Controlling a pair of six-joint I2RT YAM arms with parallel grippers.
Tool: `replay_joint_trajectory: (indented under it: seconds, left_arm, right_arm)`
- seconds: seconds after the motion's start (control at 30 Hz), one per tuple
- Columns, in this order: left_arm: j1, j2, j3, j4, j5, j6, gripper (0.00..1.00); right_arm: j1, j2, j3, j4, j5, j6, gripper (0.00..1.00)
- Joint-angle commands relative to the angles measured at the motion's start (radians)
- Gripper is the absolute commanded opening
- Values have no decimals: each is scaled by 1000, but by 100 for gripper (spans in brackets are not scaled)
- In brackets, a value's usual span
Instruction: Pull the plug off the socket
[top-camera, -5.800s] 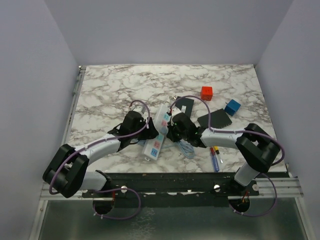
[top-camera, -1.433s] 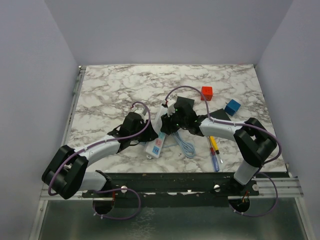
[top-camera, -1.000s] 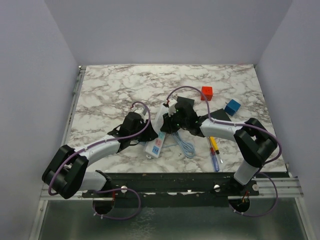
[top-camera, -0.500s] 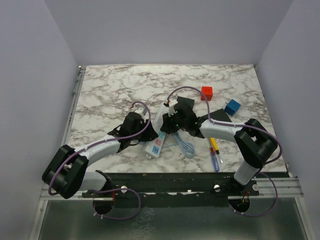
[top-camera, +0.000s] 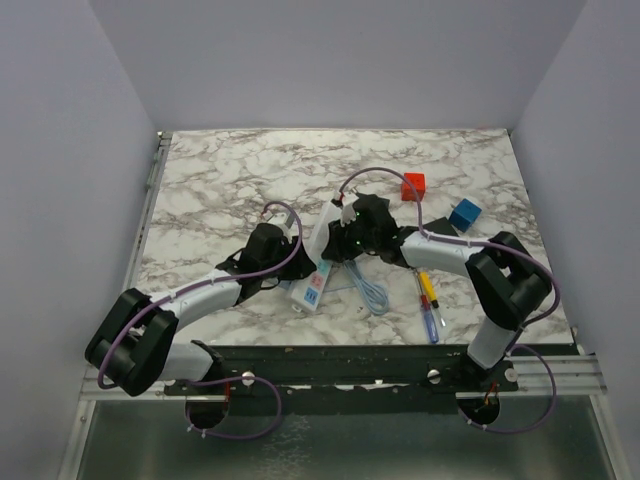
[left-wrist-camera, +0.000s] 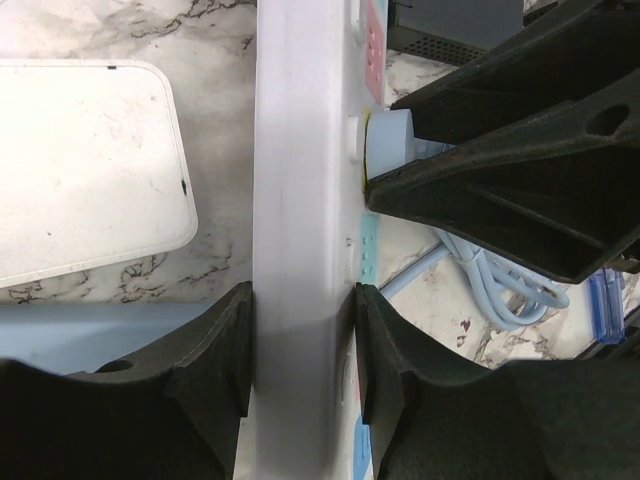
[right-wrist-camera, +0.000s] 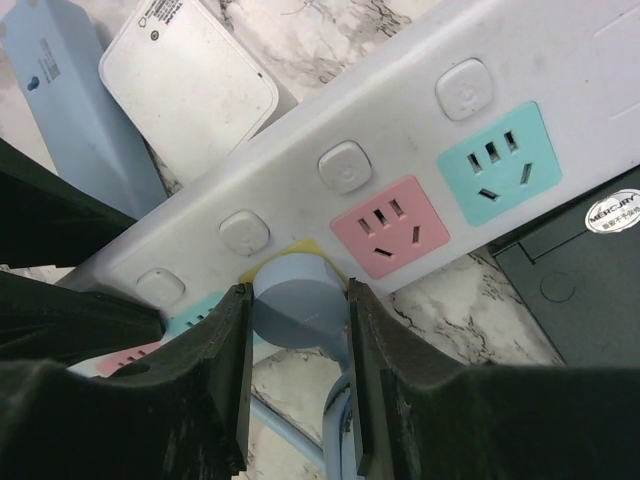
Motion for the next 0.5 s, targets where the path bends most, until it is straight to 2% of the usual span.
replay_joint_trajectory:
  seconds: [0.0, 0.27, 0.47]
  left_arm:
    - [4, 15, -21, -97, -57, 24, 0]
    - [4, 30, -15, -97, -88, 20, 0]
    - [5, 66, -2, -113, -118, -1, 0]
  right_arm:
    - [-86, 42, 18, -39, 37, 32, 0]
    - [-83, -11, -55, 30, -67, 34, 0]
    - [-18, -83, -114, 45, 42, 50, 0]
